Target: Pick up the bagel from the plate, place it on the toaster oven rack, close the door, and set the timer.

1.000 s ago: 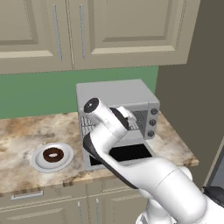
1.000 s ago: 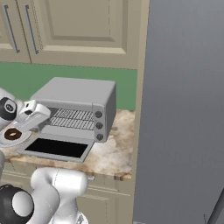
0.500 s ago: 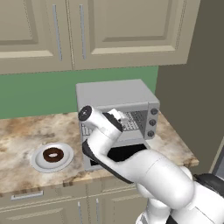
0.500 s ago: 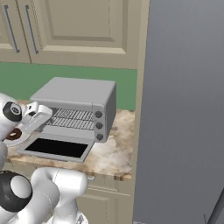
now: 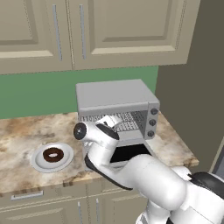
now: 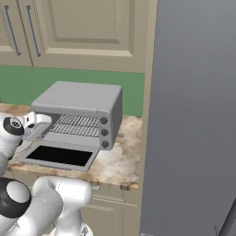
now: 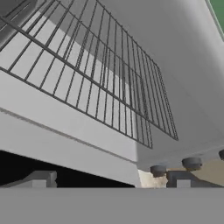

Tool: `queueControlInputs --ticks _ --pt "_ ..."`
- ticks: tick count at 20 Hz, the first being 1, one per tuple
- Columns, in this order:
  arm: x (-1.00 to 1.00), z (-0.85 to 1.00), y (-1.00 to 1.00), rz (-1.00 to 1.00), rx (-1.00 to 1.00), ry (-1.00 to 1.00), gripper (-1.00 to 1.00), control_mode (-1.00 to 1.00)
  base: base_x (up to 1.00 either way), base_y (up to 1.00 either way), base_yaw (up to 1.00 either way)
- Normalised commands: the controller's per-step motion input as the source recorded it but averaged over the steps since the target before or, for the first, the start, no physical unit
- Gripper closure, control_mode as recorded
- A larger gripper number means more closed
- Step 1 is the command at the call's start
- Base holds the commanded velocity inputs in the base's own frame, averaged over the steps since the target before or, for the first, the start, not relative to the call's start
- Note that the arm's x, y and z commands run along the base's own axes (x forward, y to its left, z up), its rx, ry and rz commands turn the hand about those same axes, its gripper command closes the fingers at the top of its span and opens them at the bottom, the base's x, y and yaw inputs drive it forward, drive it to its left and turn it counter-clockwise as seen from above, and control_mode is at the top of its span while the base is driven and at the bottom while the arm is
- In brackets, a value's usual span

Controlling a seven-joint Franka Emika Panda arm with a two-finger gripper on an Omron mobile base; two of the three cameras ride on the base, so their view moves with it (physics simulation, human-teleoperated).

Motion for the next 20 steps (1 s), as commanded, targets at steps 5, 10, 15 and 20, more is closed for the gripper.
queueControlInputs --ticks 5,10,15,20 --pt "0.35 -0.12 0.19 0.08 -0.05 -0.09 -1.00 -1.00 0.00 0.00 0.00" --pt "0.32 -0.02 0.34 0.02 -0.10 0.00 -1.00 -1.00 0.00 0.00 0.00" --pt "0.18 0.00 0.41 0.00 -0.12 0.00 -1.00 -1.00 0.00 0.00 0.00" --pt "0.13 -0.06 0.29 0.00 -0.12 -0.08 -1.00 -1.00 0.00 0.00 0.00"
